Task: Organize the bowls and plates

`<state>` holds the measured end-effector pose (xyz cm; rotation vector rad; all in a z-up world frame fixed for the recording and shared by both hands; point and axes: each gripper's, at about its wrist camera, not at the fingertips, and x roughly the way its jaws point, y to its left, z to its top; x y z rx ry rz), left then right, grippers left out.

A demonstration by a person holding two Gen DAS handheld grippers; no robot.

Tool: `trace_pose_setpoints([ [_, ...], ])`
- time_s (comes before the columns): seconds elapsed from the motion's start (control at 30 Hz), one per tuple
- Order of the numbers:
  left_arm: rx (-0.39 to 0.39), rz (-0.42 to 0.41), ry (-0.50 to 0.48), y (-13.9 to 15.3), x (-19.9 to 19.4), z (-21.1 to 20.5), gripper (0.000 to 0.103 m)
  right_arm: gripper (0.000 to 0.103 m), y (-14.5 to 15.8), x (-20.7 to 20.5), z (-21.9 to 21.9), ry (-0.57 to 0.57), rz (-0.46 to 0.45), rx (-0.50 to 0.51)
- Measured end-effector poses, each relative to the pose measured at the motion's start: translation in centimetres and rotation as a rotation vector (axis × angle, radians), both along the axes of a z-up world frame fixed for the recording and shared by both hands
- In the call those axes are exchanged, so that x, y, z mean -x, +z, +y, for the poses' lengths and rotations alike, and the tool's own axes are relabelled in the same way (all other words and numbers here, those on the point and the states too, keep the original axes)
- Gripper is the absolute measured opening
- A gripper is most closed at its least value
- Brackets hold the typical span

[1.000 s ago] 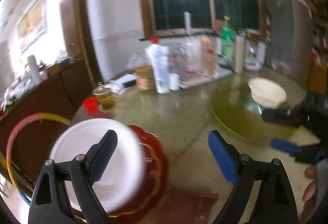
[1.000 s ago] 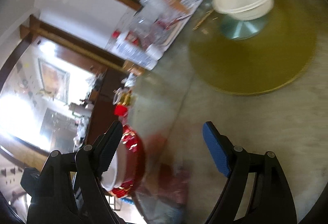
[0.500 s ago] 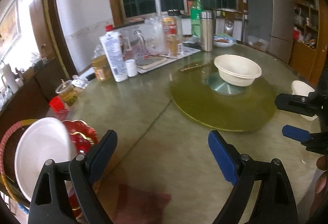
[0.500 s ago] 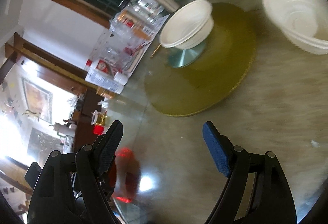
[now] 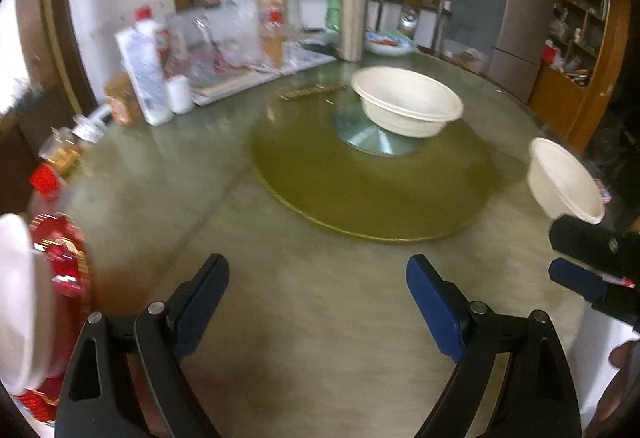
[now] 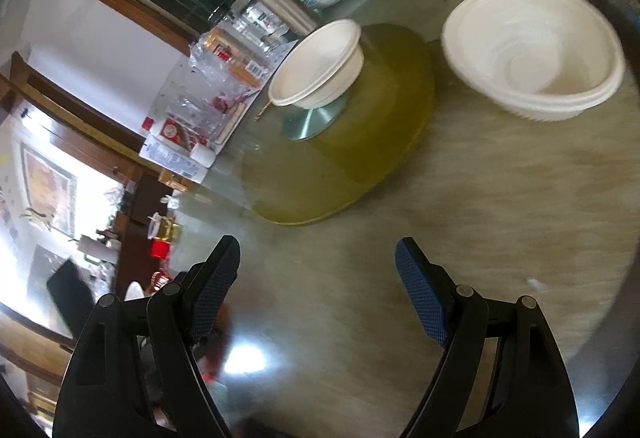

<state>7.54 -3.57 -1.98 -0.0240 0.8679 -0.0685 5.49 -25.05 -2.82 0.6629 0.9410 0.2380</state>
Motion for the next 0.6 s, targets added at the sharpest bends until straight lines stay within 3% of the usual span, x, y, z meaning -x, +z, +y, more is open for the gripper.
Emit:
trace_pose_setpoints([
  [0.17, 0.048, 0.032, -0.047, -0.3, -0.6, -2.6, 0.091, 0.081, 0.0, 1.2, -3.0, -0.045, 0.009, 0.001],
  [0.6, 0.135, 0.098, -0.158, -0.2, -3.0, -9.0, 0.091, 0.081, -0.5, 3.7, -11.0, -0.240, 0.024, -0.144],
])
